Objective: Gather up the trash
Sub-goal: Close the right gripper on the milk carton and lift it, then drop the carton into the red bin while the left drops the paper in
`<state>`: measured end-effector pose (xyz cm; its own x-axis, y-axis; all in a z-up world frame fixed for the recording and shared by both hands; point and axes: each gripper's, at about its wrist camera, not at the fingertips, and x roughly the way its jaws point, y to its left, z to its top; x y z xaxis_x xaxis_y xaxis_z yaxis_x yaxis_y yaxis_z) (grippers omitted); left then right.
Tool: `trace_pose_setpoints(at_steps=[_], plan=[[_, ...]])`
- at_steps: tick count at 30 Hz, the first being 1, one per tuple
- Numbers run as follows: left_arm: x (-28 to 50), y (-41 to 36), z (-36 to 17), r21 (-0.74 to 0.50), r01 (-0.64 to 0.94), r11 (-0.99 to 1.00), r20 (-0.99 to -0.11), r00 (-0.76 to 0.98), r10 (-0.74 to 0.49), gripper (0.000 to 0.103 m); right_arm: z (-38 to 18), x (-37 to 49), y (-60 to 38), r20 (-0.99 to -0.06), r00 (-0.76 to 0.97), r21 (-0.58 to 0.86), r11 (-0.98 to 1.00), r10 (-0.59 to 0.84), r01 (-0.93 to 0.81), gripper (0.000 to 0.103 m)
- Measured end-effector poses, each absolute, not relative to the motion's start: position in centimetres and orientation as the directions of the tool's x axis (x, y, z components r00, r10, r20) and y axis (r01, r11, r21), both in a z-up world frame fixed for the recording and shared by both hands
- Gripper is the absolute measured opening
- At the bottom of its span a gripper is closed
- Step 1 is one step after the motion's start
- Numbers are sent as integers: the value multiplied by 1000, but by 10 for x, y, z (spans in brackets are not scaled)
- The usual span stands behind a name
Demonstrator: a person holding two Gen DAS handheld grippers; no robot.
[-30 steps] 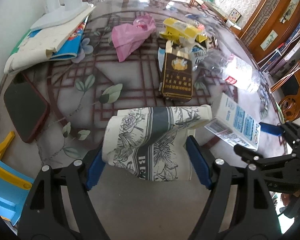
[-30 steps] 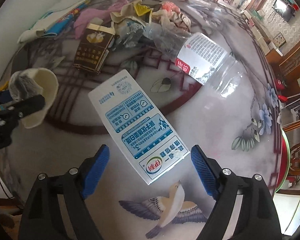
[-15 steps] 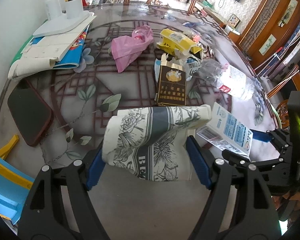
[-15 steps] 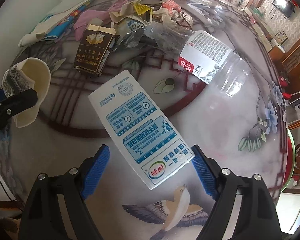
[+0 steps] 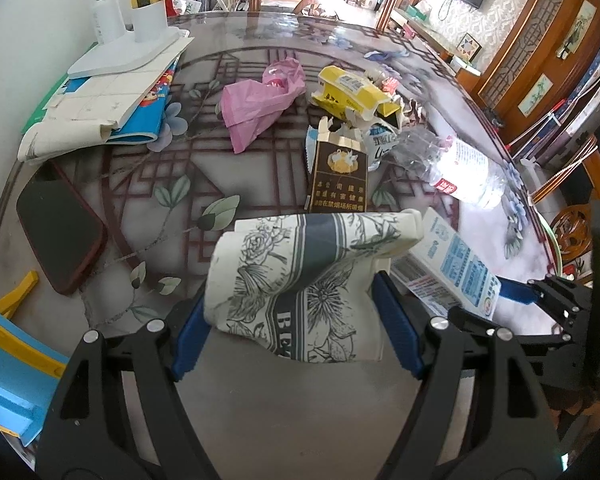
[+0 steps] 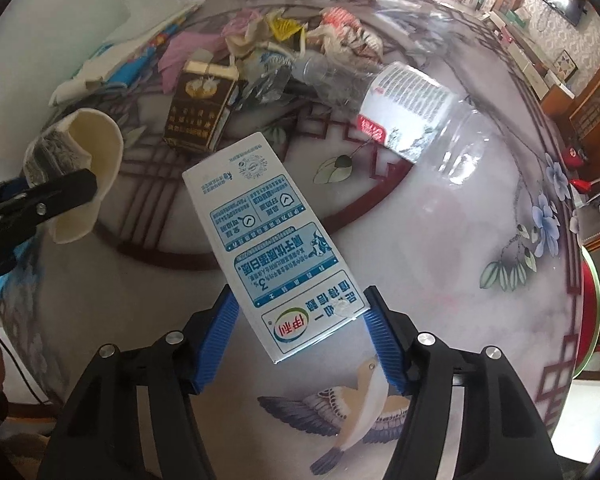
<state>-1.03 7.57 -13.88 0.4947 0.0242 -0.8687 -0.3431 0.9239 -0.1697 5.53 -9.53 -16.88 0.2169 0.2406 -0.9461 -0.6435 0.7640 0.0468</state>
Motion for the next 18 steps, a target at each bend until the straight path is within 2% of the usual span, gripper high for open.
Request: trace_pose_setpoints(at_steps=[10, 18], plan=[[11, 47, -113, -221, -289, 931, -835, 550, -28, 74, -109, 64, -144, -885, 309, 141, 832, 349, -536, 61], [50, -24, -101, -246, -161, 956, -819, 561, -117, 74, -87, 86, -219, -860, 382, 175, 898, 339, -404, 61]])
